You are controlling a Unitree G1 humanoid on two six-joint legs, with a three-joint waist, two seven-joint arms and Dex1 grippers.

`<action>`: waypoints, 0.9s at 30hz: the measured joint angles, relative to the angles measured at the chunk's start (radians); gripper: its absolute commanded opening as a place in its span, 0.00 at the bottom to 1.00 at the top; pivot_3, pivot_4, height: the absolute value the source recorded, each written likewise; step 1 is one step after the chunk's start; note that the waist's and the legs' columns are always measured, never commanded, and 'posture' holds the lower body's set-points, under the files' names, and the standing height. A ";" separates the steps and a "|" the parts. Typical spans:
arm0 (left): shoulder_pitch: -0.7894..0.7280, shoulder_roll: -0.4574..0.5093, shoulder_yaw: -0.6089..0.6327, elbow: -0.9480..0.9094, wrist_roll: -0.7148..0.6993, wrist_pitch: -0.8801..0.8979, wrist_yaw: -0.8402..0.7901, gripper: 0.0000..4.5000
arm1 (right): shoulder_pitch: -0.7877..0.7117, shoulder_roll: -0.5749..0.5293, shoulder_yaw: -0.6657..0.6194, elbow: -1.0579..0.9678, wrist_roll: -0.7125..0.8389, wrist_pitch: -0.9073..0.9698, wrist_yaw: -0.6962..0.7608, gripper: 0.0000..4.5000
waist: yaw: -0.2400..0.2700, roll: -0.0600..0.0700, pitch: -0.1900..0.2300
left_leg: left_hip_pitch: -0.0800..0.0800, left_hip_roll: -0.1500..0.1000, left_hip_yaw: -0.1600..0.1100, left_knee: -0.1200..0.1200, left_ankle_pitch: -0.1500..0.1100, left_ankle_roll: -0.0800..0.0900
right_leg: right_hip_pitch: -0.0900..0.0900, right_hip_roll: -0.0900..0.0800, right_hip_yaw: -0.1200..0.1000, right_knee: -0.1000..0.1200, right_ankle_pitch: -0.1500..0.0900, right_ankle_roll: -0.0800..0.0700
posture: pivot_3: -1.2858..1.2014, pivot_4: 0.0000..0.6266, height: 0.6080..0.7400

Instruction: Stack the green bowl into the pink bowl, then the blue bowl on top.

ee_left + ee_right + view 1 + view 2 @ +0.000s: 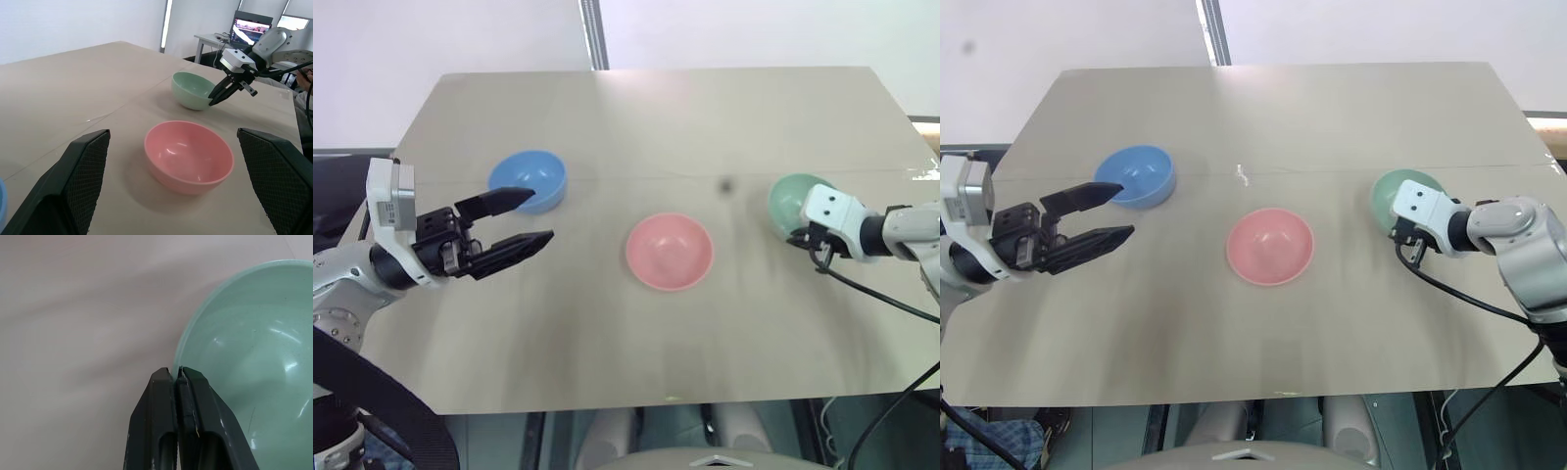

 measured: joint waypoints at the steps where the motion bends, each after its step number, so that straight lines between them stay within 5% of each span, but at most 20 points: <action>1: 0.000 0.000 0.000 0.000 0.000 0.000 0.000 0.98 | -0.024 0.006 0.005 -0.020 0.005 0.002 0.008 0.01 | -0.001 0.000 0.000 | 0.000 0.000 0.000 0.000 0.000 0.000 | -0.001 0.000 0.001 0.000 0.000 0.000 | 0.52 0.24 1.00; 13: -0.003 0.000 -0.003 0.017 0.004 -0.004 -0.011 0.98 | -0.284 0.081 0.134 -0.422 0.155 0.143 0.093 0.01 | 0.003 -0.001 0.000 | -0.005 0.001 -0.004 0.000 0.000 0.000 | -0.002 0.000 -0.003 -0.004 0.000 0.000 | 0.52 0.24 1.00; 24: -0.035 0.000 -0.036 0.038 0.020 -0.005 -0.022 0.98 | -0.366 0.187 0.336 -0.416 0.121 0.167 0.055 0.01 | -0.002 -0.001 0.000 | -0.005 0.001 -0.003 0.000 0.000 0.000 | -0.003 0.000 -0.003 -0.002 0.000 0.000 | 0.52 0.24 1.00; 27: -0.033 0.000 -0.036 0.038 0.020 -0.005 -0.021 0.98 | -0.380 0.209 0.364 -0.395 0.103 0.162 0.048 0.23 | -0.001 -0.001 0.000 | -0.005 0.001 -0.003 0.000 0.000 0.000 | -0.004 0.000 -0.003 -0.002 0.000 0.000 | 0.52 0.24 1.00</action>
